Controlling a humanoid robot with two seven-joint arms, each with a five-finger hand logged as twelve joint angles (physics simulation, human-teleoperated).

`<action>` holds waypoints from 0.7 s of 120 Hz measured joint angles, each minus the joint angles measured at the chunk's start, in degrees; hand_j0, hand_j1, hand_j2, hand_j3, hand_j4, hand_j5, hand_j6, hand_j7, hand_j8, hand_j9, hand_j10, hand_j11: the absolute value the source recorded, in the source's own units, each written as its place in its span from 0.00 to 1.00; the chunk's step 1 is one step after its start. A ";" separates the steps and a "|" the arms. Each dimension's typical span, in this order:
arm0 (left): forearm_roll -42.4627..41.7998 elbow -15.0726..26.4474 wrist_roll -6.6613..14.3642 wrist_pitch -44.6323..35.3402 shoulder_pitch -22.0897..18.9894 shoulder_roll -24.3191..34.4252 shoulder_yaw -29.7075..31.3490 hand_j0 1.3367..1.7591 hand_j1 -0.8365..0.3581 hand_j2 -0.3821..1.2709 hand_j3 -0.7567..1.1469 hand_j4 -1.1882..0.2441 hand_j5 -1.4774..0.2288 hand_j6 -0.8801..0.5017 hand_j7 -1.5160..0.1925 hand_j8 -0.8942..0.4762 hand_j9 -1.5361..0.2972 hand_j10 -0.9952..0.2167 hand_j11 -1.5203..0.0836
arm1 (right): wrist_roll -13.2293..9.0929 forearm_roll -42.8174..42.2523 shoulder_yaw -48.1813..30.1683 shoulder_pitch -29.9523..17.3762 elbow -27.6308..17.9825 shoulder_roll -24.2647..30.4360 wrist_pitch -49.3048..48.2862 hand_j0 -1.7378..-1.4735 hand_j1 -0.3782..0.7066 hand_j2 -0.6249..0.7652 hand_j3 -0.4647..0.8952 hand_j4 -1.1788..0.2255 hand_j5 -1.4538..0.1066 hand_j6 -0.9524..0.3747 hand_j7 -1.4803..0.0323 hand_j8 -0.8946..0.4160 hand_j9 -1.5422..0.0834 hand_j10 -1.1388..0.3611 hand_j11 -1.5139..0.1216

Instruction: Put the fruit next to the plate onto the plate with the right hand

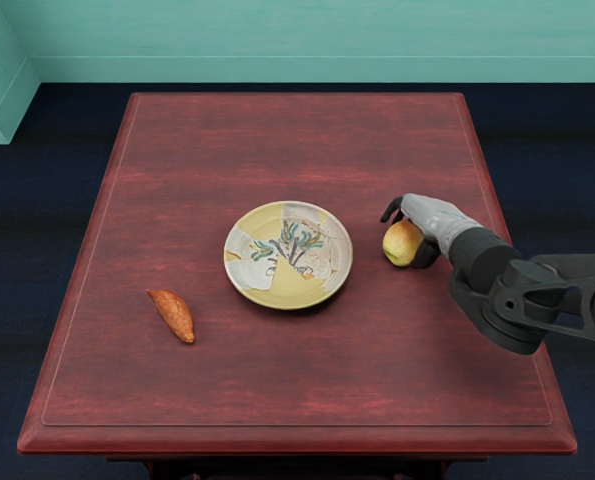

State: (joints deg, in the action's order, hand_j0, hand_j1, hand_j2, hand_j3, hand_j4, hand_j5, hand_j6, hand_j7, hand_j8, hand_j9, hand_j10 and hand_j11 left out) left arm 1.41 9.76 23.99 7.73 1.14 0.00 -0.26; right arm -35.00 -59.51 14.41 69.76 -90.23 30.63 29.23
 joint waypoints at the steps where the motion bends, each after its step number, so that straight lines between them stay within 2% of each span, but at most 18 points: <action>1: 0.00 0.00 0.00 0.00 0.00 0.00 0.00 0.76 0.98 0.23 0.40 0.82 0.86 0.63 0.88 0.65 0.83 0.81 0.94 | 0.00 -0.02 0.02 -0.01 0.01 0.00 0.02 0.31 0.48 0.40 0.34 0.53 0.59 0.42 0.62 0.37 0.62 0.47 0.60; 19: 0.00 0.00 0.00 0.00 0.00 0.00 -0.01 0.76 0.98 0.23 0.40 0.82 0.86 0.63 0.88 0.65 0.83 0.81 0.94 | 0.01 -0.32 0.29 -0.12 0.06 -0.03 0.55 0.31 0.50 0.42 0.34 0.50 0.58 0.43 0.60 0.35 0.61 0.44 0.59; 58: 0.00 0.00 0.00 0.00 0.00 0.00 -0.02 0.76 0.98 0.23 0.40 0.82 0.86 0.63 0.88 0.65 0.83 0.81 0.94 | 0.01 -0.34 0.42 -0.11 0.06 -0.04 0.69 0.31 0.55 0.53 0.34 0.45 0.51 0.45 0.53 0.38 0.54 0.40 0.52; 84: 0.00 0.00 0.00 0.00 0.00 0.00 -0.02 0.76 0.98 0.23 0.40 0.82 0.86 0.63 0.88 0.65 0.83 0.81 0.94 | -0.01 -0.57 0.62 -0.11 0.06 -0.11 0.71 0.32 0.56 0.56 0.34 0.41 0.48 0.46 0.48 0.40 0.50 0.36 0.48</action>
State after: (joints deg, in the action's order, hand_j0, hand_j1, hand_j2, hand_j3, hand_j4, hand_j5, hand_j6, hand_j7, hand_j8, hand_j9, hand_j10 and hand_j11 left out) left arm 1.41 9.76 23.99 7.73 1.14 0.00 -0.28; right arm -35.01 -60.09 15.03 69.64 -90.17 30.52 29.94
